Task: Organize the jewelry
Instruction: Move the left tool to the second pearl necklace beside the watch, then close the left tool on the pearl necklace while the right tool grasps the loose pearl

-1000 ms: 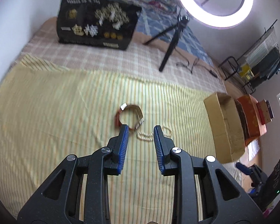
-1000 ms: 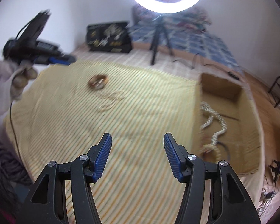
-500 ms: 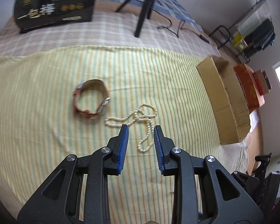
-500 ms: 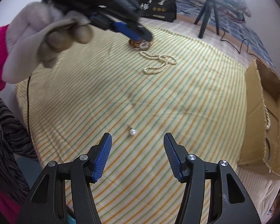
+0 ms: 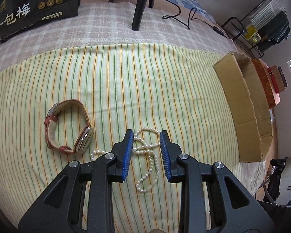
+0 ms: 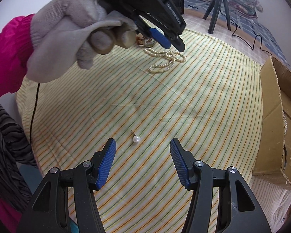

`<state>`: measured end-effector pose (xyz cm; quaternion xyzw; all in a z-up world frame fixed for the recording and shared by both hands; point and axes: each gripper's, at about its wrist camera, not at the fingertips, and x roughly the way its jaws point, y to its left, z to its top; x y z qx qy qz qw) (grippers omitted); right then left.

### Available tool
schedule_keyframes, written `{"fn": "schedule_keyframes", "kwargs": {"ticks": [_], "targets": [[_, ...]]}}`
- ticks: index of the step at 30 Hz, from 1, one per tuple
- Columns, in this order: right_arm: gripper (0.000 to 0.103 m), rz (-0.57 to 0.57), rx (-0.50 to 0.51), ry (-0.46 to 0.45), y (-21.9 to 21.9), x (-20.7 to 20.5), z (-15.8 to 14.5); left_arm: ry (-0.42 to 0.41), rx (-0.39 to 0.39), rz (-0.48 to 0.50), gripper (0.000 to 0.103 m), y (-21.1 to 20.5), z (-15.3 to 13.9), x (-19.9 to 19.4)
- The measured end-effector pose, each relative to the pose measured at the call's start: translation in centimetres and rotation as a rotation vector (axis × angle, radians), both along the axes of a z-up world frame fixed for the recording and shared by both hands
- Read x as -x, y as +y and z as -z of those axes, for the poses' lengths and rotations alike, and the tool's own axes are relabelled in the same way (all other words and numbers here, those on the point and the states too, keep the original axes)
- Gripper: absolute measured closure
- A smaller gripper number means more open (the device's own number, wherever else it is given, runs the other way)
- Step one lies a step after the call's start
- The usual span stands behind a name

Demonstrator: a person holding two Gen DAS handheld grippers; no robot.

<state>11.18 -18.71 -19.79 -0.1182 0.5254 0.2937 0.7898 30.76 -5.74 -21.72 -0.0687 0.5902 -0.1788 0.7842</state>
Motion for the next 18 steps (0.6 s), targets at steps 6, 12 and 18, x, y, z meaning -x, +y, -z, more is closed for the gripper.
{"fn": "schedule_keyframes", "kwargs": {"ticks": [6, 12, 18], "targets": [[0.046, 0.001, 0.003, 0.000, 0.2, -0.2, 0.1, 0.014, -0.036, 0.040, 0.056, -0.8, 1.1, -0.4], [0.046, 0.000, 0.009, 0.013, 0.2, -0.3, 0.6, 0.019, -0.076, 0.103, 0.056, -1.4, 1.3, 1.0], [0.050, -0.008, 0.014, 0.026, 0.7, -0.4, 1.1, -0.059, -0.227, 0.203, 0.057, -3.3, 1.7, 2.8]]}}
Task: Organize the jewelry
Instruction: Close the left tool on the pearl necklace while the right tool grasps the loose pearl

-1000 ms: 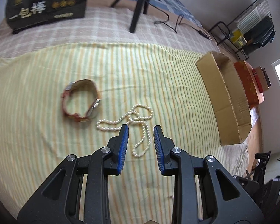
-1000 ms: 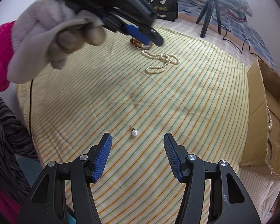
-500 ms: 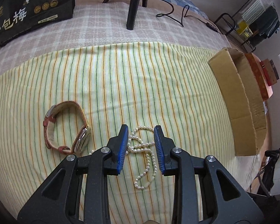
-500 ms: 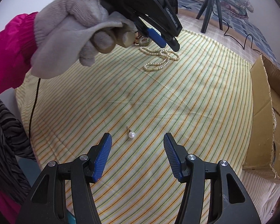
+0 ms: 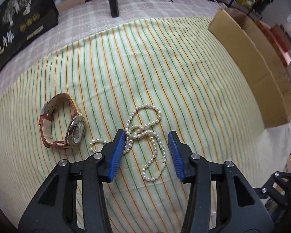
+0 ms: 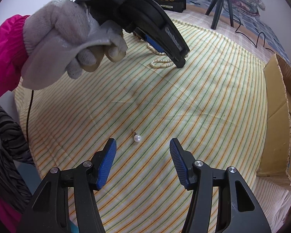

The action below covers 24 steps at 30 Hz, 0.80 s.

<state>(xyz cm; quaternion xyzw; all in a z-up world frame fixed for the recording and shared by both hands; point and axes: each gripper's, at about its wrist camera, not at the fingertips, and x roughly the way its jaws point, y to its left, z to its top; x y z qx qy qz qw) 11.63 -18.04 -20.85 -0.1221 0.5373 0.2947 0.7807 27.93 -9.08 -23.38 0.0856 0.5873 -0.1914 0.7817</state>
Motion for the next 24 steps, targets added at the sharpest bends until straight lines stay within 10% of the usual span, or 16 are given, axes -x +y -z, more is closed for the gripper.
{"fn": "schedule_keyframes", "kwargs": {"ticks": [14, 24], "targets": [[0.095, -0.007, 0.049, -0.007, 1.1, -0.3, 1.0, -0.025, 0.056, -0.079, 0.095, 2.4, -0.1, -1.1], [0.096, 0.028, -0.003, -0.014, -0.3, -0.5, -0.6, -0.024, 0.150, -0.138, 0.098, 3.4, -2.4, -0.4]]}}
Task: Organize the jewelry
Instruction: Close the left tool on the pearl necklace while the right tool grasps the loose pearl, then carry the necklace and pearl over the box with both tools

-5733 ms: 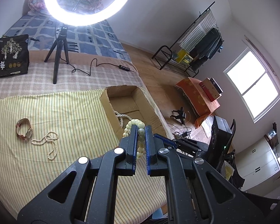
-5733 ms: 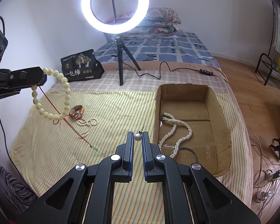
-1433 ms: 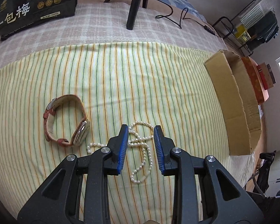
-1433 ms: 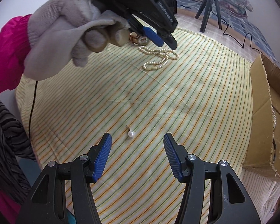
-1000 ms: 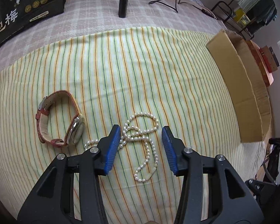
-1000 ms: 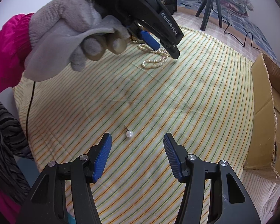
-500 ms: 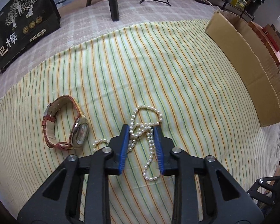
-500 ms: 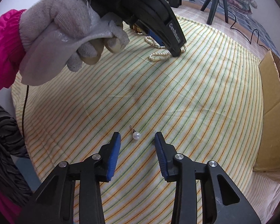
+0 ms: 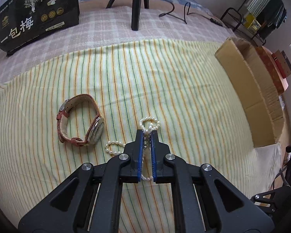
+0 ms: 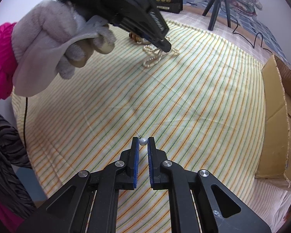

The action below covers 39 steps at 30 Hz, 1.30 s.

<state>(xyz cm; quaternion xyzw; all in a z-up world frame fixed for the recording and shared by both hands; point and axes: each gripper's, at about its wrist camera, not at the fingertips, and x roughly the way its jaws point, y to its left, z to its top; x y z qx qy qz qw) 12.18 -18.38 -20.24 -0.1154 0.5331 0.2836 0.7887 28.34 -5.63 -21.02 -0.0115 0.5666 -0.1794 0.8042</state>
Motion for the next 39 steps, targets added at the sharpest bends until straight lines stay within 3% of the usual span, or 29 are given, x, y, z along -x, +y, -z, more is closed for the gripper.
{"fn": "schedule_keyframes", "kwargs": {"ticks": [12, 22, 39], "targets": [[0.096, 0.071, -0.038, -0.085, -2.3, -0.2, -3.9, -0.074, 0.151, -0.006, 0.098, -0.3, -6.0, 1.7], [0.096, 0.186, -0.052, -0.159, -6.8, -1.8, -6.4, -0.138, 0.217, 0.044, 0.098, -3.2, -9.8, 4.2], [0.096, 0.460, -0.079, -0.218, -18.2, -2.6, -8.9, -0.181, 0.283, 0.135, 0.098, -11.0, -12.3, 4.1]]}}
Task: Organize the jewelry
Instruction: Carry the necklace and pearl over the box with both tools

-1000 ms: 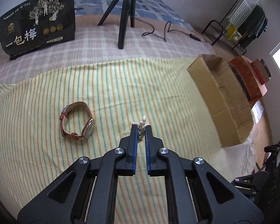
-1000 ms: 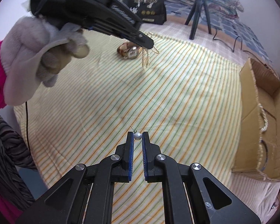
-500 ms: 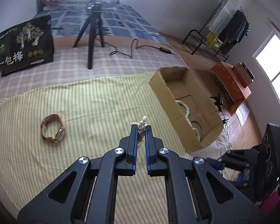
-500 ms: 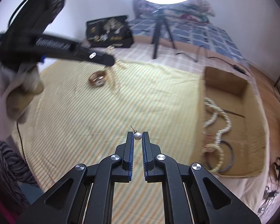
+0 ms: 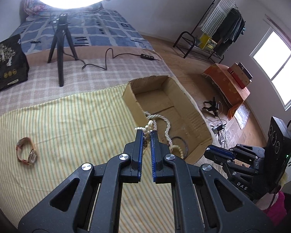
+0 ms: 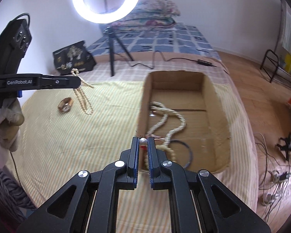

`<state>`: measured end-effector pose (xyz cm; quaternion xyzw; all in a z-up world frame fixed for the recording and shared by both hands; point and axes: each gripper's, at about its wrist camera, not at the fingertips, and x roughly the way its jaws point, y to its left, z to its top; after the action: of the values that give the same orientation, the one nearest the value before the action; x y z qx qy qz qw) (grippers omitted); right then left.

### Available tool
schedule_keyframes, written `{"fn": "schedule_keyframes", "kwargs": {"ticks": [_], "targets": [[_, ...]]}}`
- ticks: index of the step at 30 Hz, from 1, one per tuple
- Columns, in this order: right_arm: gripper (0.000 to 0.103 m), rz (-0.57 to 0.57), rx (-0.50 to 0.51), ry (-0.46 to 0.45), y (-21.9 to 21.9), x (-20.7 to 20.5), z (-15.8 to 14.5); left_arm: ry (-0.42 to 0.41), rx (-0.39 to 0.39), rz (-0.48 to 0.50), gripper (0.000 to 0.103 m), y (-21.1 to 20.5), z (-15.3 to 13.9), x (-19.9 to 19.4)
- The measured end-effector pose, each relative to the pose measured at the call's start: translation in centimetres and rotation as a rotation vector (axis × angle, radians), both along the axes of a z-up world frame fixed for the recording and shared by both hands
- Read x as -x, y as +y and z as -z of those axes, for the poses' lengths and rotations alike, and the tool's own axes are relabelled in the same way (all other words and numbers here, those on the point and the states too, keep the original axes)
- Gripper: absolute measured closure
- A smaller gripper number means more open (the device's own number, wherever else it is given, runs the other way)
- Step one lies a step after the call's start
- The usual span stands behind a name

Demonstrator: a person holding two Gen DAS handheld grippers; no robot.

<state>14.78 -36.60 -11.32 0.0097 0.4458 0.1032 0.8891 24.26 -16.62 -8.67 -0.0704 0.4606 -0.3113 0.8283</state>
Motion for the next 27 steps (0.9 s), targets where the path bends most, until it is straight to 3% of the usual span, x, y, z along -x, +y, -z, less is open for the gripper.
{"fn": "schedule_keyframes", "kwargs": {"ticks": [12, 27], "targets": [[0.096, 0.091, -0.009, 0.029, -3.3, -0.9, 1.1, -0.019, -0.038, 0.029, 0.098, -6.4, 0.6, -2.8], [0.096, 0.123, -0.013, 0.061, -4.4, -1.8, 2.4, -0.073, -0.111, 0.043, 0.098, -12.2, 1.5, -4.9]]}}
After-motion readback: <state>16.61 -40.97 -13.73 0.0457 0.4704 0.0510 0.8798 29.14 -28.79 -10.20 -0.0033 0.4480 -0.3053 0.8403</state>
